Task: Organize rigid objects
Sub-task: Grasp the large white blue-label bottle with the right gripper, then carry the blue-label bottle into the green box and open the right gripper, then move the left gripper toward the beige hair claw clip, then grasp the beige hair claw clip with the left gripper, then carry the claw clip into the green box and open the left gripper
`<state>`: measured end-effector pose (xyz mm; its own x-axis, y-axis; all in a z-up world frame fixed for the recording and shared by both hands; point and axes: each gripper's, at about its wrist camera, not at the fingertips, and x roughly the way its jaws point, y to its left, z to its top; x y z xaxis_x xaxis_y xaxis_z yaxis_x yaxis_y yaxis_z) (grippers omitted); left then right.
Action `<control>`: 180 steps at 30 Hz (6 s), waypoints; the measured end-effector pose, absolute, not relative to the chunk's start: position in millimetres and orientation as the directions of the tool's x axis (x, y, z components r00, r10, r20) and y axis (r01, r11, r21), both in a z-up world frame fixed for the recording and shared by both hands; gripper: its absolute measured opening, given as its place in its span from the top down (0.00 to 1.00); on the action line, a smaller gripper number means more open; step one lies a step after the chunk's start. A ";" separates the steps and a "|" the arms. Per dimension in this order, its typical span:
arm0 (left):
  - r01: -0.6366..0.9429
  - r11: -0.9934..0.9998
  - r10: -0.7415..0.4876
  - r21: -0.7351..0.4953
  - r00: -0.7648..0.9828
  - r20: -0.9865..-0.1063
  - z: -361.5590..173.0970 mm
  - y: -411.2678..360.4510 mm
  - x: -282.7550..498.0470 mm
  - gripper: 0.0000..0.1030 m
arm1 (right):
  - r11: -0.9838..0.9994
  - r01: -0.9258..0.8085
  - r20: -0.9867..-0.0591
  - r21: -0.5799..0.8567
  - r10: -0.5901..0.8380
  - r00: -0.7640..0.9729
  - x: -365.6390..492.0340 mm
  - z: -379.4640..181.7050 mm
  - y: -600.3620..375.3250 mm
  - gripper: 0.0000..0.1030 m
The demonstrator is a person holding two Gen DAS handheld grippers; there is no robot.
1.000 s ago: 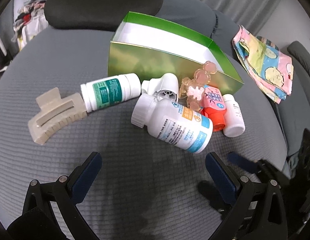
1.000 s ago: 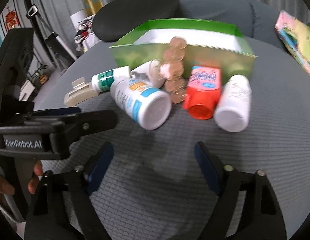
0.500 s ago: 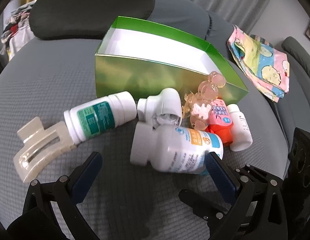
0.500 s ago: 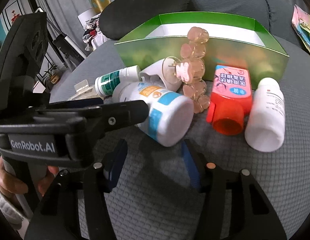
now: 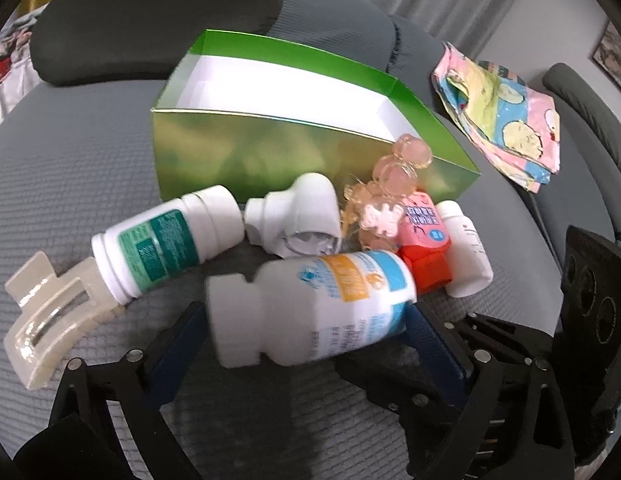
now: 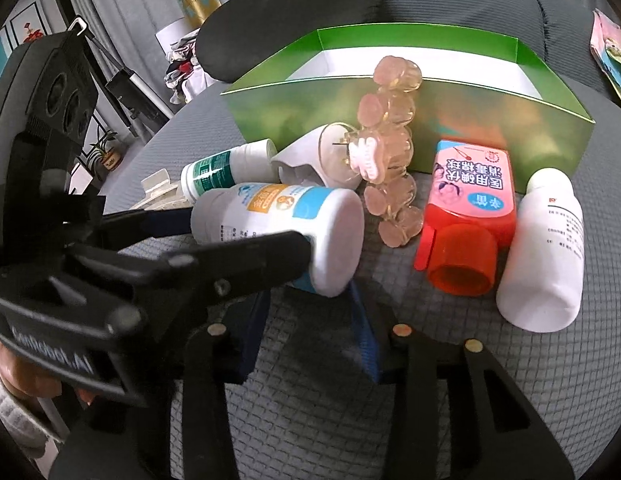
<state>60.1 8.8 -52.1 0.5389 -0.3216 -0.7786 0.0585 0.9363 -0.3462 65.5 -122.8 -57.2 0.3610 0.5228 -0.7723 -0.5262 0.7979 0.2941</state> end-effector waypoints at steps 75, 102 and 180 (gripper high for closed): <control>-0.034 0.999 0.034 0.014 0.734 -0.679 35.1 -8.6 74.0 0.00 | 0.898 -0.393 -0.702 0.200 0.411 0.581 100.8 25.3 -167.7 0.04; -0.277 0.954 0.078 -0.114 0.597 -0.798 -32.3 112.0 -23.7 0.00 | 0.784 -0.576 -0.786 0.232 0.499 0.364 36.9 -20.5 -89.9 0.04; 0.222 0.961 -0.271 -0.162 0.666 -0.695 36.8 10.0 156.3 0.48 | 0.813 -0.406 -0.630 0.417 0.581 0.515 187.8 47.1 -97.5 0.68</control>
